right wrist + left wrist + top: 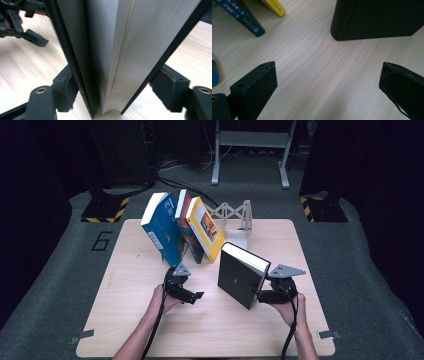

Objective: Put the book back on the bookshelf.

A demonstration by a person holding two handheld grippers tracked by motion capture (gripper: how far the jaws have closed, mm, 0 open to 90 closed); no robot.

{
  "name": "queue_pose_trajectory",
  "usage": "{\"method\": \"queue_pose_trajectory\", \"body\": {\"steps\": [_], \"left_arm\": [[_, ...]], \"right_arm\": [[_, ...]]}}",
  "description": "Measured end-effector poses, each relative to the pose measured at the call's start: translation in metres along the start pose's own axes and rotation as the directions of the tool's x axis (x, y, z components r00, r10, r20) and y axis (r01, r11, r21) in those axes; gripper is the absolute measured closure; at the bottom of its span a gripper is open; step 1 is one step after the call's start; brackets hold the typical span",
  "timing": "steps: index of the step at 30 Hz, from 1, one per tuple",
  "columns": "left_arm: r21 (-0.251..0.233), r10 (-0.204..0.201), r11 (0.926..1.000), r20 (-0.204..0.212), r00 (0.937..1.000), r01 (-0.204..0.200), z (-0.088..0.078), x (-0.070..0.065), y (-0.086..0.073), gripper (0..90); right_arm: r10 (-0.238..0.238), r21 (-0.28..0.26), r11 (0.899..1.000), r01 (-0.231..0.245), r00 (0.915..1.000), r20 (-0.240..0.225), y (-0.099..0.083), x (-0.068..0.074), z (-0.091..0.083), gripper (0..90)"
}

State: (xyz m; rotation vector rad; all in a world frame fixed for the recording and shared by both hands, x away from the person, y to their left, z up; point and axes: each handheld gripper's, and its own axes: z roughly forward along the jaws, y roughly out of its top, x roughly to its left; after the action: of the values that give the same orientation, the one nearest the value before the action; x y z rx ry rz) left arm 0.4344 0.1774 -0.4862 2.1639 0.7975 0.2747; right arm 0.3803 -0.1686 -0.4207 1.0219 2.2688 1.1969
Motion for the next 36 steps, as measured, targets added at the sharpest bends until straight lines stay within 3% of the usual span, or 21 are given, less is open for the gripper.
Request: {"method": "queue_pose_trajectory", "body": {"steps": [15,23,36], "left_arm": [[-0.017,0.039,0.9991,0.032,0.9987,-0.039,0.009,-0.008,0.022,1.8],[-0.026,0.053,0.9983,0.052,0.9973,-0.052,0.013,-0.012,0.03,2.0],[-0.041,0.083,0.996,0.077,0.9936,-0.08,0.022,-0.019,0.041,2.3]], "right_arm": [[0.024,0.003,1.0,-0.024,0.9997,0.004,-0.013,-0.004,-0.016,22.6],[0.042,-0.017,0.999,-0.042,0.9991,-0.003,-0.021,-0.009,-0.027,25.9],[0.057,-0.012,0.998,-0.057,0.9972,0.048,-0.018,-0.015,-0.017,30.0]]}}
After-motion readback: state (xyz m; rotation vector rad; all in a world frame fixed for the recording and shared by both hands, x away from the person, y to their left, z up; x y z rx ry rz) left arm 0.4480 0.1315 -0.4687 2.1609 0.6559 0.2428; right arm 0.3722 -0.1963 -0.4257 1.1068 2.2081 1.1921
